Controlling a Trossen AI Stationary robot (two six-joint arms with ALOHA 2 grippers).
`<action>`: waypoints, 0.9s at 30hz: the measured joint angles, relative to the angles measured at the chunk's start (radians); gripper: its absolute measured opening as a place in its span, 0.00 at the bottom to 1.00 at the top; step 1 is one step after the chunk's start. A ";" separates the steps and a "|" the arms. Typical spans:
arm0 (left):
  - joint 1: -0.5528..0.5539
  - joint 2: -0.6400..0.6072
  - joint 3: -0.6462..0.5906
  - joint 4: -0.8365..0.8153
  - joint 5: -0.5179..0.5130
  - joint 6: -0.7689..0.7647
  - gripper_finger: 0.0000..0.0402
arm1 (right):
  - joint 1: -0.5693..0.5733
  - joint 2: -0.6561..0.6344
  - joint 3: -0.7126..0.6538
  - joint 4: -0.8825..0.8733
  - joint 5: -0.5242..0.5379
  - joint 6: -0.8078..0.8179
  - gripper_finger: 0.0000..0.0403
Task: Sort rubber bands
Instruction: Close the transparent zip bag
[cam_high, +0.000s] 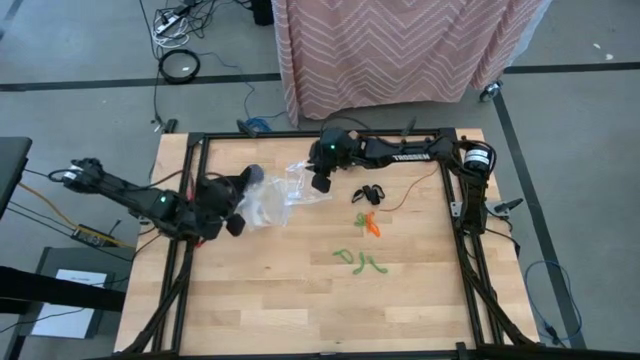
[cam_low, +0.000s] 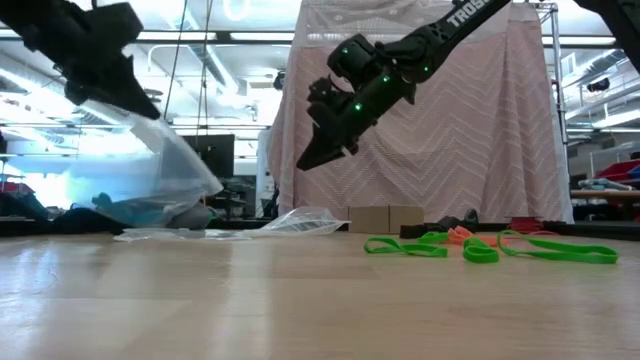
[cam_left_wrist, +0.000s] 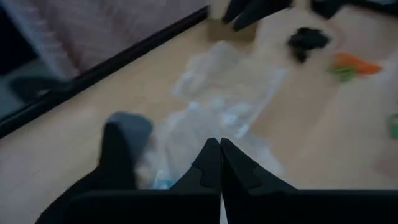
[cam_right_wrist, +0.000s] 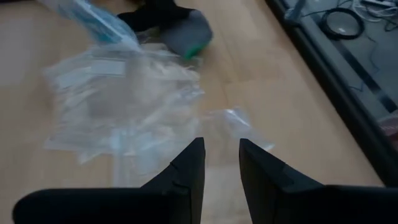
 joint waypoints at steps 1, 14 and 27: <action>-0.009 -0.002 0.000 0.016 0.000 0.012 0.00 | 0.004 0.000 0.000 0.000 0.000 0.001 0.21; -0.176 0.027 -0.066 -0.078 0.388 -0.257 0.00 | 0.044 0.000 0.000 -0.003 -0.005 -0.003 0.20; -0.376 0.055 -0.131 -0.042 0.593 -0.463 0.01 | 0.044 0.000 0.000 -0.003 -0.058 0.000 0.21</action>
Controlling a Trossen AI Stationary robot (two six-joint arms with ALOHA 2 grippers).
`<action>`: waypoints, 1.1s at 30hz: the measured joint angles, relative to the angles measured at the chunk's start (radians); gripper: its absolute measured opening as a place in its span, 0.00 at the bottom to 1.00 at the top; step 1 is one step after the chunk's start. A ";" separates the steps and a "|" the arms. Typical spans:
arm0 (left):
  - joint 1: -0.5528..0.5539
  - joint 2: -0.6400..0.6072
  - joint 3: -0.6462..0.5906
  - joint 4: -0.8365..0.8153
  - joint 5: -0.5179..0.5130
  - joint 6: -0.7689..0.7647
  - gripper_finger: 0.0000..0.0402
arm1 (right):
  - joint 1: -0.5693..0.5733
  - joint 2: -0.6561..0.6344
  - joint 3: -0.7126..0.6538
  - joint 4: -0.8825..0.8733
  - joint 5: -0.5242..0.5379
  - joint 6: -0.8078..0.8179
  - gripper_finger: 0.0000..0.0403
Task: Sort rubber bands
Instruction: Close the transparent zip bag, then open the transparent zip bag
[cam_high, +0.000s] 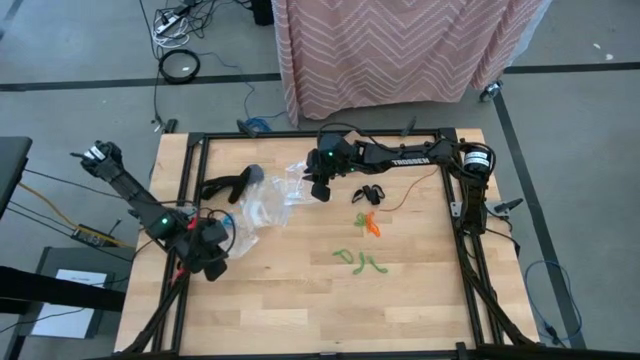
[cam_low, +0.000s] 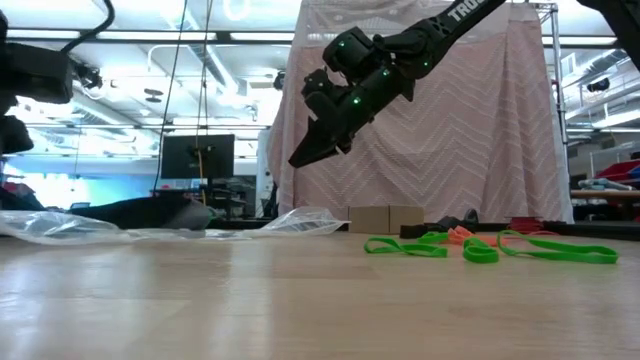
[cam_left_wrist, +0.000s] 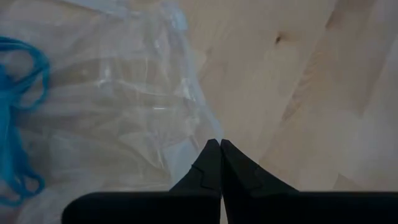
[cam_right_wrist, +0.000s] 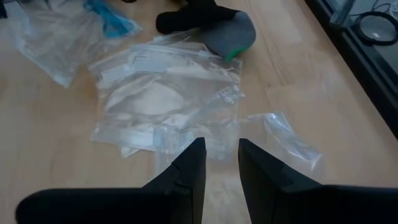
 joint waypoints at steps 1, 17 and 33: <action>-0.006 0.000 0.000 0.001 -0.001 0.001 0.01 | 0.000 0.000 0.000 0.004 -0.004 0.000 0.21; -0.010 0.004 0.000 0.277 0.038 0.272 0.18 | 0.000 0.000 0.000 0.074 -0.100 -0.009 0.26; -0.010 0.004 0.000 0.595 0.020 0.324 0.32 | 0.019 0.000 0.000 0.093 -0.208 -0.012 0.37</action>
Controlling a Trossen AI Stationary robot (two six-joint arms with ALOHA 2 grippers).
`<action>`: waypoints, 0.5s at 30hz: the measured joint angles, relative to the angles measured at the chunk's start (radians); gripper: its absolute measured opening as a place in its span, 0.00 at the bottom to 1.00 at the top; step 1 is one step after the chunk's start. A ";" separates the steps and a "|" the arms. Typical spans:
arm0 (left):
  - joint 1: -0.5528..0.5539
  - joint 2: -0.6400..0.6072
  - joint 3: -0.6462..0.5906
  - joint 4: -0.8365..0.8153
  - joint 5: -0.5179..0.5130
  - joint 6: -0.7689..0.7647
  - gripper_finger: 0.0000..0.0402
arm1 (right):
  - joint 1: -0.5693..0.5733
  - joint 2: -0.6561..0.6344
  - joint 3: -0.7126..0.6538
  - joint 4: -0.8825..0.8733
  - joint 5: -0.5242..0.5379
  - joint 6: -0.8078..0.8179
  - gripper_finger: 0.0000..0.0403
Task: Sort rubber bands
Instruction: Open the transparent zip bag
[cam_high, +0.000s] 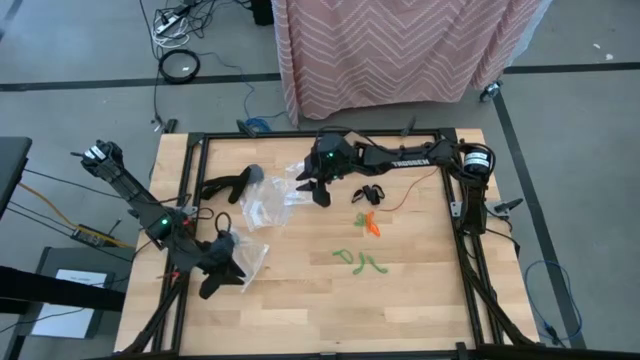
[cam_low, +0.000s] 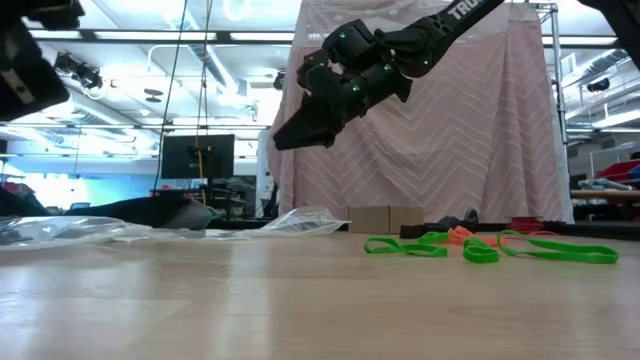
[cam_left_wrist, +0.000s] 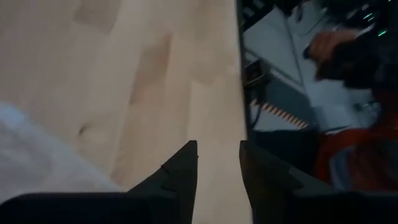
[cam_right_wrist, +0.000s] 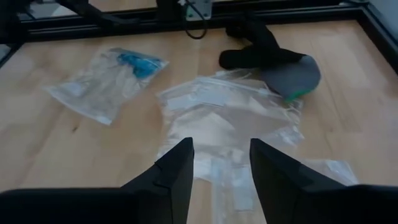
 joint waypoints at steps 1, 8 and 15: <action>0.000 0.000 0.000 0.017 -0.007 0.005 0.32 | 0.002 0.000 0.000 0.000 0.004 0.000 0.37; 0.000 0.000 0.000 0.188 -0.322 0.196 0.32 | 0.006 0.000 0.000 0.090 0.004 0.016 0.37; 0.024 0.000 0.000 0.311 -0.682 0.452 0.32 | -0.001 -0.007 0.000 0.191 -0.003 0.072 0.38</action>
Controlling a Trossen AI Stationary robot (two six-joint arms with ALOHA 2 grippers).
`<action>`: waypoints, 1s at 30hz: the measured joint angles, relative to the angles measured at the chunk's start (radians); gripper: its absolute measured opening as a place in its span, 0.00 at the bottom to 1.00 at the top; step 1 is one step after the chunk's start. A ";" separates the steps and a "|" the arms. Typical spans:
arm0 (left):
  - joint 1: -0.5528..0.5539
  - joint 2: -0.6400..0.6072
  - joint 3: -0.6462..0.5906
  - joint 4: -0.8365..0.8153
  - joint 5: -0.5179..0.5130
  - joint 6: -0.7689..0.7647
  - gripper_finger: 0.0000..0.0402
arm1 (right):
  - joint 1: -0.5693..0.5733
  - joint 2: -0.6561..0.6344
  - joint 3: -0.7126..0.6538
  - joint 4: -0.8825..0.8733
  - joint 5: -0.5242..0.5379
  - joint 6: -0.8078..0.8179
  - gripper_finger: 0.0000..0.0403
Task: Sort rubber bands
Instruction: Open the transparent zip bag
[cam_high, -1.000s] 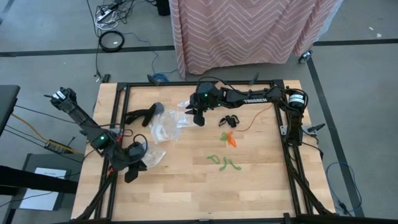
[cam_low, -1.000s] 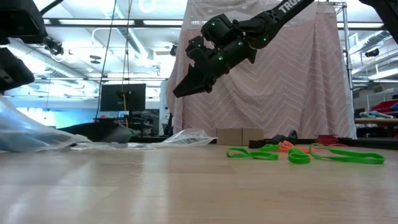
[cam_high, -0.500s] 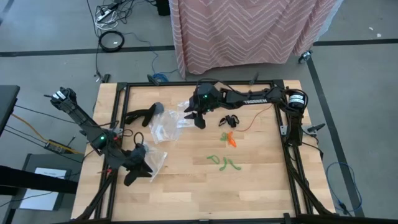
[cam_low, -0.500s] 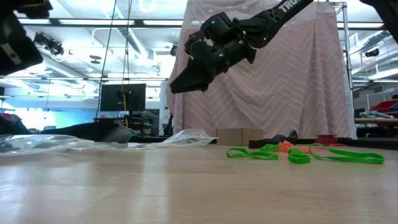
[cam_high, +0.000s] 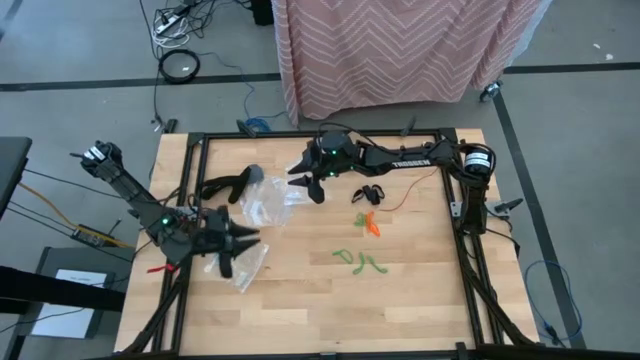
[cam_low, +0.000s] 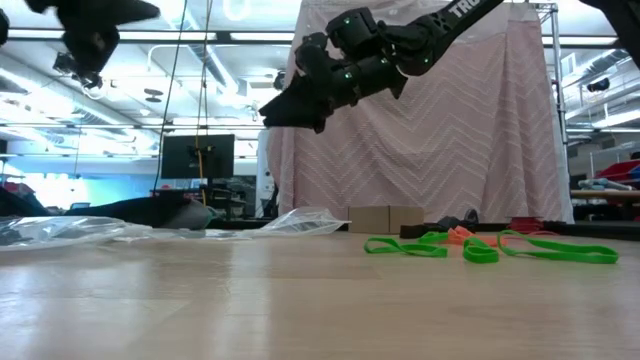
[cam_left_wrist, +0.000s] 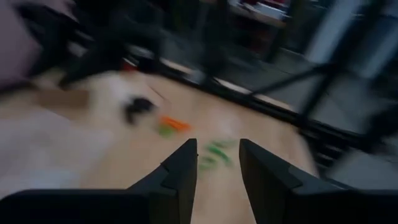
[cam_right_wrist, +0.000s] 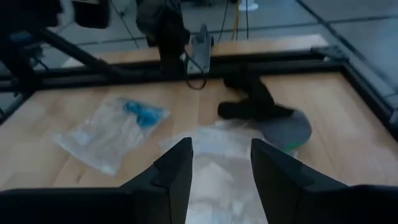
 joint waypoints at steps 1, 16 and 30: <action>0.011 0.000 0.000 0.000 -0.030 0.034 0.32 | -0.002 -0.002 0.000 0.016 0.000 0.007 0.38; 0.338 -0.010 0.000 0.089 0.178 0.417 0.32 | -0.013 -0.105 0.149 -0.126 -0.080 0.005 0.37; 0.701 -0.309 -0.047 0.080 0.588 0.515 0.32 | -0.067 -0.577 -0.057 -0.721 -0.266 -0.134 0.37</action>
